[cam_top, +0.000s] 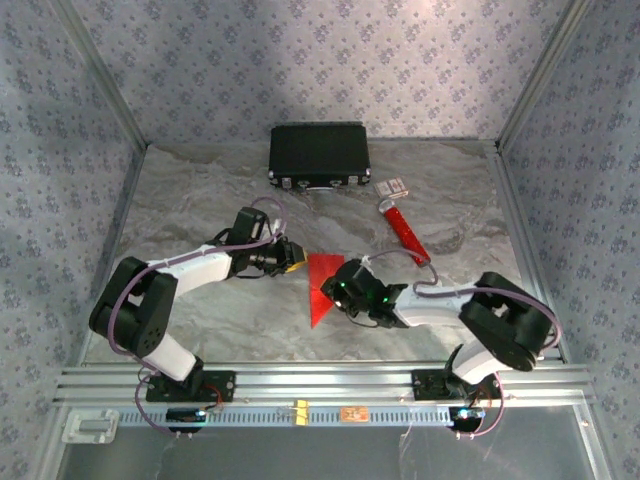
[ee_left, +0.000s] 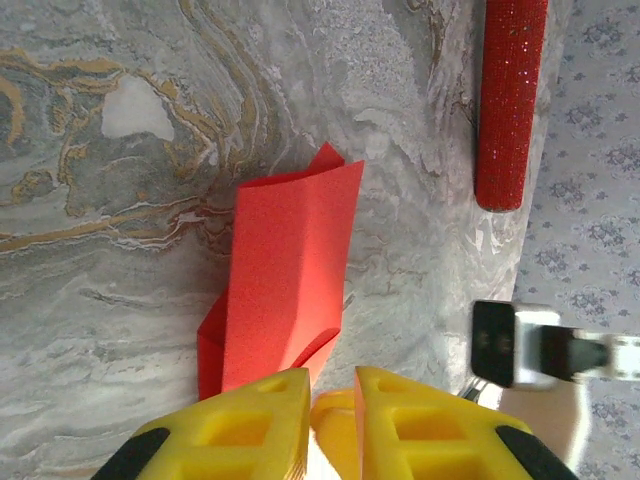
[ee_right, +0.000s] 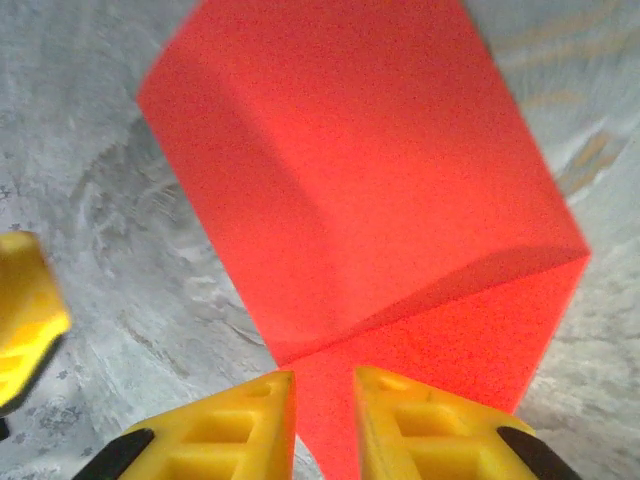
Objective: Fold a paper plane with a square sheet of paper (pick it up from the middle)
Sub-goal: Fold the wing for the fifth time at the center of the table.
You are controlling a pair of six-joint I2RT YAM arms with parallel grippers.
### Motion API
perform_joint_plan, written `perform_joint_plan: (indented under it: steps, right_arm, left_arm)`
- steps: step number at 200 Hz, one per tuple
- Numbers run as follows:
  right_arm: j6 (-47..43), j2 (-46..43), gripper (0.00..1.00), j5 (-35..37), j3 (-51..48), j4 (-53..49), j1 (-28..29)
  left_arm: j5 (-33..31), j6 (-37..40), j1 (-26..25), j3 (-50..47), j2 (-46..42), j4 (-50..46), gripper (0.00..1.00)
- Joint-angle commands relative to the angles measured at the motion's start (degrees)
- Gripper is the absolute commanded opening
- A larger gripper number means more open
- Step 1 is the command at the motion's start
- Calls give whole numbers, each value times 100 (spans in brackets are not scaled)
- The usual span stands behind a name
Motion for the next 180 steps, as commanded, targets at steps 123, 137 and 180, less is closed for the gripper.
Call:
perform_joint_plan:
  steps: [123, 137, 180]
  right_arm:
    - [-1931, -869, 25, -416, 103, -1826, -1227]
    - [-1996, -873, 25, -397, 93, -1880, -1223]
    - [-2195, -862, 25, -644, 55, -1708, -1271]
  left_arm:
    - [-196, -191, -551, 411, 739, 164, 12]
    - [-275, -271, -546, 431, 846, 167, 10]
    - [-270, -222, -557, 506, 1061, 145, 9]
